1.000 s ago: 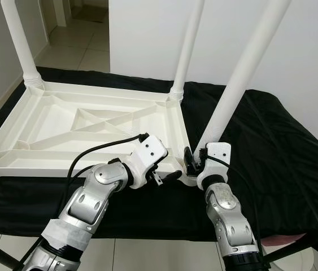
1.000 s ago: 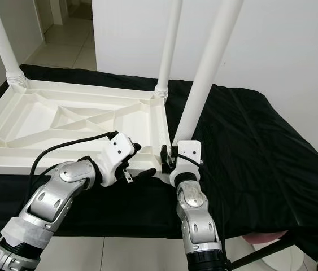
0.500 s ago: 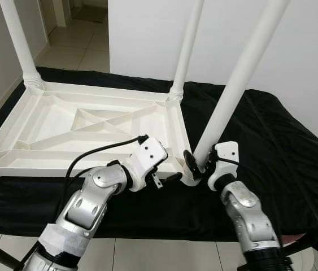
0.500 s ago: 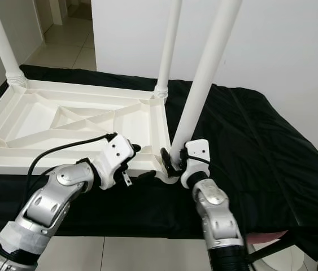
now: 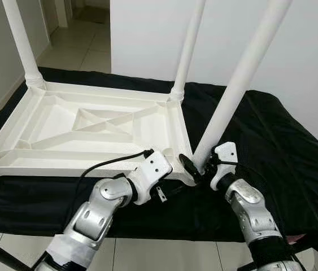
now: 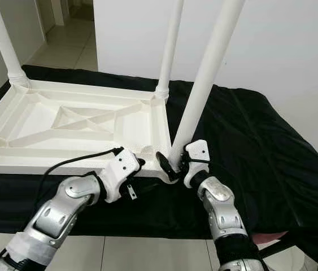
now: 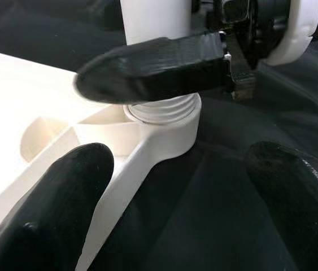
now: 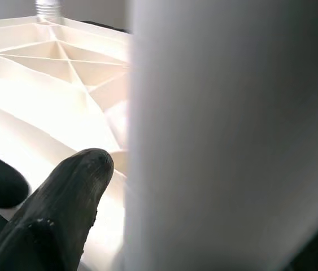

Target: Building children table

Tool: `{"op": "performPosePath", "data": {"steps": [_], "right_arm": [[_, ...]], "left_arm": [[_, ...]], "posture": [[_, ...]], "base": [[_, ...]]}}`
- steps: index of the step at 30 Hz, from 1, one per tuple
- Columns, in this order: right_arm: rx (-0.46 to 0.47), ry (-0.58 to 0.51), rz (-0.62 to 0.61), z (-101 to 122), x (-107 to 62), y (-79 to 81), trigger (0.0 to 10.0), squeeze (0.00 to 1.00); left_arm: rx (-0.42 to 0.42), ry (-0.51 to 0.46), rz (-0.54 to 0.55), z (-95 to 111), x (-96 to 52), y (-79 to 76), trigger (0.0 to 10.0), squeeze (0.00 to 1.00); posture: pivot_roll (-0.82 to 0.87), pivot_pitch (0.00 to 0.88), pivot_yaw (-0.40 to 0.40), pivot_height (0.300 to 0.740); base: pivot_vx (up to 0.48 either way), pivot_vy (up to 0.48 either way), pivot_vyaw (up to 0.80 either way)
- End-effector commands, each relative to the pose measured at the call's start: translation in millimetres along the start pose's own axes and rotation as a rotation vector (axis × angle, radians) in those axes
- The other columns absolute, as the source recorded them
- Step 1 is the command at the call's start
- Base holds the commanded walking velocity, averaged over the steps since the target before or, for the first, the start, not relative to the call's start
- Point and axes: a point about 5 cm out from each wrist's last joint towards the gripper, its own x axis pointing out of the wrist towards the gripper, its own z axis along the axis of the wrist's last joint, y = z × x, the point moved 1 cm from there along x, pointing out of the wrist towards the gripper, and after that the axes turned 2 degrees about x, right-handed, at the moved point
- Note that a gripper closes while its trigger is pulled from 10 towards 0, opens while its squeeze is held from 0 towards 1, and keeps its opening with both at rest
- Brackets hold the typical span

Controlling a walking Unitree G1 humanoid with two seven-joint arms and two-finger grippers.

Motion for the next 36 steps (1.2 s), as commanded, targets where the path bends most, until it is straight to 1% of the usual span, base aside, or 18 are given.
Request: {"op": "performPosePath", "data": {"steps": [1,6,9,10,11,12,13,20,27,28,31,32,34,35,36], "right_arm": [[-0.006,0.007,0.017,-3.4,1.2,0.8,10.0,0.0],[0.04,-0.007,0.037,-5.5,4.9,0.8,10.0,0.0],[0.031,-0.005,0.048,-6.9,6.8,1.4,10.0,0.0],[0.031,-0.002,0.051,-9.0,7.1,0.9,6.7,0.0],[0.038,0.007,0.057,-12.8,6.4,0.0,0.5,0.0],[0.038,0.007,0.057,-12.8,6.4,0.0,0.5,0.0],[0.05,0.017,0.065,-15.9,4.8,-0.4,0.0,0.0],[0.06,0.016,0.075,-19.7,3.1,-0.8,0.0,0.0],[0.071,0.041,0.08,-28.4,-3.7,0.1,0.0,0.0],[0.081,0.044,0.067,-29.6,-4.2,-0.3,10.0,0.0],[0.102,0.044,0.051,-29.9,-4.6,0.4,10.0,0.0],[0.112,0.048,0.025,-30.4,-4.5,3.1,10.0,0.0],[0.126,0.068,-0.043,-31.4,-2.6,2.7,10.0,0.0],[0.126,0.068,-0.043,-31.4,-2.6,2.7,10.0,0.0],[0.121,0.093,-0.116,-33.2,-1.1,1.2,10.0,0.0]], "left_arm": [[0.008,0.007,0.201,-0.1,-0.1,16.4,10.0,0.0],[0.034,0.007,0.225,1.1,-0.2,18.9,10.0,0.0],[0.034,0.0,0.23,2.5,-0.5,19.9,10.0,0.0],[0.037,-0.003,0.233,3.2,-0.8,20.6,10.0,0.0],[0.043,-0.008,0.236,4.5,-1.6,21.7,10.0,0.0],[0.043,-0.008,0.236,4.5,-1.6,21.7,10.0,0.0],[0.049,-0.013,0.24,6.2,-2.8,23.3,10.0,0.0],[0.06,-0.02,0.249,7.5,-4.2,27.1,10.0,0.0],[0.065,-0.027,0.26,9.1,-5.8,30.6,10.0,0.0],[0.066,-0.026,0.261,8.9,-5.9,30.8,10.0,0.0],[0.066,-0.026,0.262,9.0,-5.9,31.3,10.0,0.0],[0.067,-0.027,0.264,9.2,-6.0,32.2,10.0,0.0],[0.067,-0.029,0.268,9.7,-6.0,33.2,10.0,0.0],[0.067,-0.029,0.268,9.7,-6.0,33.2,10.0,0.0],[0.068,-0.03,0.27,10.0,-5.9,33.8,10.0,0.0]], "posture": [[-0.02,0.0,-0.111,0.74],[-0.01,0.0,-0.114,0.74],[-0.01,0.0,-0.114,0.74],[-0.01,0.0,-0.114,0.74],[-0.01,0.0,-0.114,0.74],[-0.01,0.0,-0.114,0.74],[-0.01,0.0,-0.114,0.74],[-0.01,0.0,-0.112,0.74],[-0.01,0.0,-0.107,0.74],[-0.01,0.0,-0.107,0.74],[-0.01,0.0,-0.109,0.74],[-0.01,0.0,-0.112,0.74],[-0.01,0.0,-0.113,0.74],[-0.01,0.0,-0.113,0.74],[-0.01,0.0,-0.113,0.74]], "base": [[0.0,0.0,0.0],[0.0,0.0,0.0],[0.0,0.0,0.0],[0.0,0.0,0.0],[0.0,0.0,0.0],[0.0,0.0,0.0],[0.0,0.0,0.0],[0.0,0.0,0.0],[0.0,0.0,0.0],[0.0,0.0,0.0],[0.0,0.0,0.0],[0.0,0.0,0.0],[0.0,0.0,0.0],[0.0,0.0,0.0],[0.0,0.0,0.0]]}}
